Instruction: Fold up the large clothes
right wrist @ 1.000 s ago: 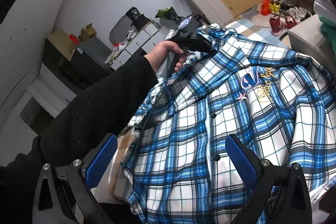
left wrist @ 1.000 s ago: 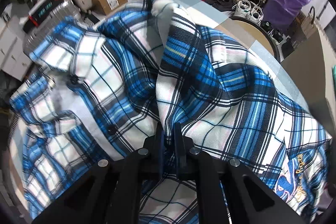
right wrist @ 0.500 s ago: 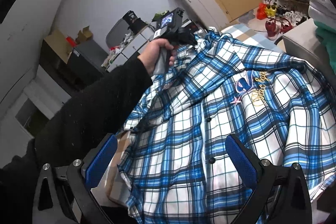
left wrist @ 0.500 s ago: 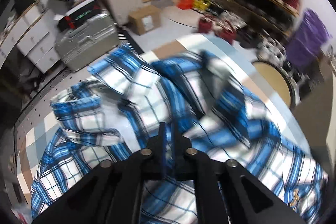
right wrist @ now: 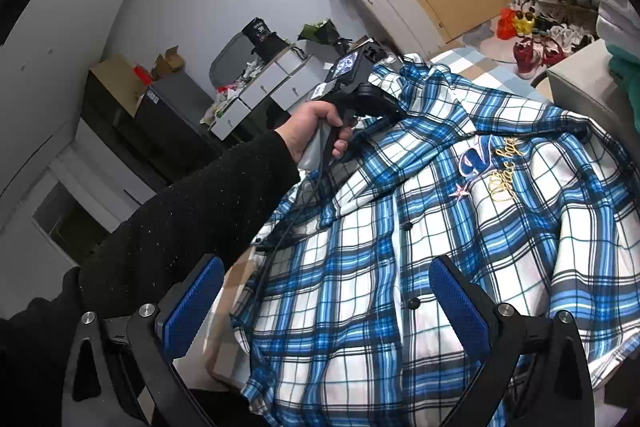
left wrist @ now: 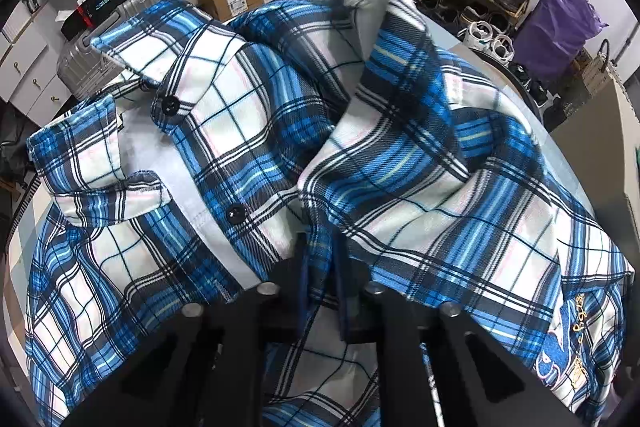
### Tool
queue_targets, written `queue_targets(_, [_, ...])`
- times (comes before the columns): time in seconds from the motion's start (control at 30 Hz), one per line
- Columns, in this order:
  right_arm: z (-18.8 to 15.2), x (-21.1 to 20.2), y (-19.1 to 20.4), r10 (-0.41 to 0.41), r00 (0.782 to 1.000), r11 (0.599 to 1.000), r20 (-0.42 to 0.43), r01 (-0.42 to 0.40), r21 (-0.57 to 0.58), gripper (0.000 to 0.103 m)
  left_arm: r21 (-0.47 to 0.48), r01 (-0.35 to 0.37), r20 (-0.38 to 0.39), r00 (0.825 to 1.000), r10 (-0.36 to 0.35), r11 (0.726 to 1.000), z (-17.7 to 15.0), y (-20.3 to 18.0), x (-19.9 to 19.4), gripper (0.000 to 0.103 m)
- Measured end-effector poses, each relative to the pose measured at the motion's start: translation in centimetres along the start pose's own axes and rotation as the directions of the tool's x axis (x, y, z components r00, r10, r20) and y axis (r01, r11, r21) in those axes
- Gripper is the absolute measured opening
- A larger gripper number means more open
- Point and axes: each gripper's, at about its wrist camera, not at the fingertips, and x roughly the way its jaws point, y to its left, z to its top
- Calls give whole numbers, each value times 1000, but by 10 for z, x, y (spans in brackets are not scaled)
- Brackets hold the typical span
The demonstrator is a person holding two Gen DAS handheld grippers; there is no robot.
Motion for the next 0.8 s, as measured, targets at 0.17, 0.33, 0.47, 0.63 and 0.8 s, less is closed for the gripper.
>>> queue_targets(0.17, [-1,2,0,-7,1000,1000,-8,7,-8,103,-40,-164,118,979,168,986,12,3,-23,0])
queue_targets(0.33, [-2,2,0,-19,1000,1000,-10,19,-10,103,-213,-305,86,941,328,928,12,34,-21,0])
queue_targets(0.47, [-3,0,0,-32,999,999,0,32,-18,103,-247,-260,42,960,278,933,-14,57,-27,0])
queue_targets(0.63, [-4,-1,3,-30,1000,999,6,30,-19,103,-194,-151,55,985,165,969,-64,47,-72,14])
queue_targets(0.8, [-7,1,12,-41,999,998,6,41,-51,103,-151,-158,95,980,173,976,-137,24,-94,70])
